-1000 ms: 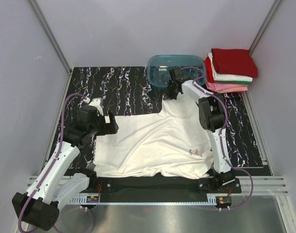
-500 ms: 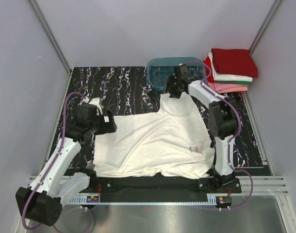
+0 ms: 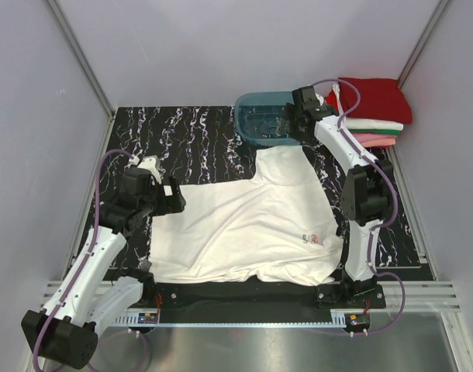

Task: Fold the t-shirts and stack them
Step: Flatten the tshirt out

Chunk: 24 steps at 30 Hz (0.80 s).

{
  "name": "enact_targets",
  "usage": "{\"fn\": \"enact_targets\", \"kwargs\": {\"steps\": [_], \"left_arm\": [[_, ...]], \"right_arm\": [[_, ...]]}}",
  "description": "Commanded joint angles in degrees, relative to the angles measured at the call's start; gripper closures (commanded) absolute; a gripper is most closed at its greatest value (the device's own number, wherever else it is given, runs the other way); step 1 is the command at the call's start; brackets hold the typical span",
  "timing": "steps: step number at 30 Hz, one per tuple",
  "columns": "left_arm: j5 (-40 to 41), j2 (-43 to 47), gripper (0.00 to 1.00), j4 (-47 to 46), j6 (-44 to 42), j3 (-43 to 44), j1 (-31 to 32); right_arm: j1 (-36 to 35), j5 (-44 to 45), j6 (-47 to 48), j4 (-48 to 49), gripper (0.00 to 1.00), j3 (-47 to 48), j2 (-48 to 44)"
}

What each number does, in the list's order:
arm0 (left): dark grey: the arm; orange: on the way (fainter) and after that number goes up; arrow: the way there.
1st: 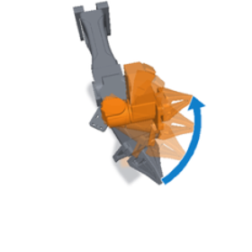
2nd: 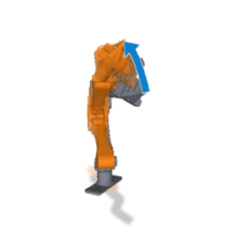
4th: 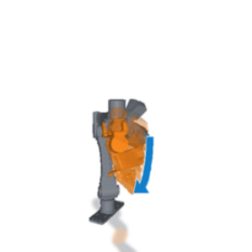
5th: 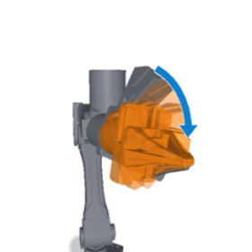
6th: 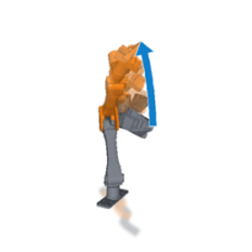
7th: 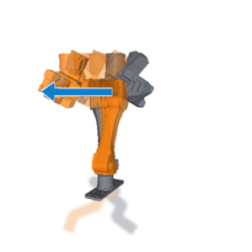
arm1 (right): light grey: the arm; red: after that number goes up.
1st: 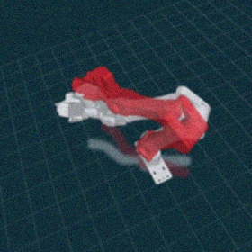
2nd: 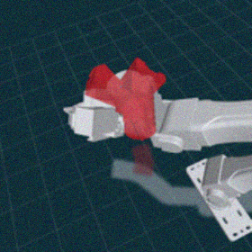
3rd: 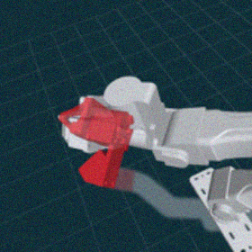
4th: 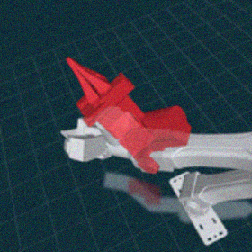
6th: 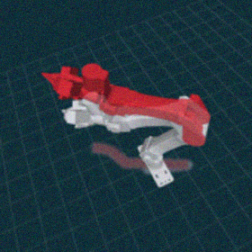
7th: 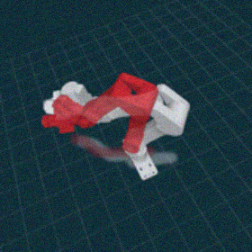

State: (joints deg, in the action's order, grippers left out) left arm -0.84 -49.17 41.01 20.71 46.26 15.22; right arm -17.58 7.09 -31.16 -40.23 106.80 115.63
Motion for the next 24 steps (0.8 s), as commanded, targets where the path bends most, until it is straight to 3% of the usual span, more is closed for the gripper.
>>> {"fn": "enact_targets", "kwargs": {"steps": [1, 12, 14, 21, 24], "left_arm": [[-0.7, 0.4, 0.01, -2.2, -1.3, 0.2, -0.2], [-2.7, 1.0, 0.01, -3.0, -1.3, -0.2, -0.2], [-3.0, 0.8, 0.01, -3.1, -1.5, -0.2, -0.2], [-4.1, -0.3, 0.01, -3.4, -1.5, -0.2, -0.2], [-4.5, -0.1, 0.01, -3.6, -1.5, -0.4, -0.2]], "right_arm": [[2.2, 4.2, -2.1, -8.7, 0.09, 4.4, 4.7], [3.9, 3.3, -3.6, -10.8, 0.07, 19.8, 17.5], [4.0, 1.9, -3.8, -9.3, 0.07, 19.3, 17.3], [5.9, 0.4, -7.5, 3.3, 0.08, 3.4, 7.6], [6.6, 0.5, -8.1, 0.4, 0.08, 7.8, 11.2]]}}
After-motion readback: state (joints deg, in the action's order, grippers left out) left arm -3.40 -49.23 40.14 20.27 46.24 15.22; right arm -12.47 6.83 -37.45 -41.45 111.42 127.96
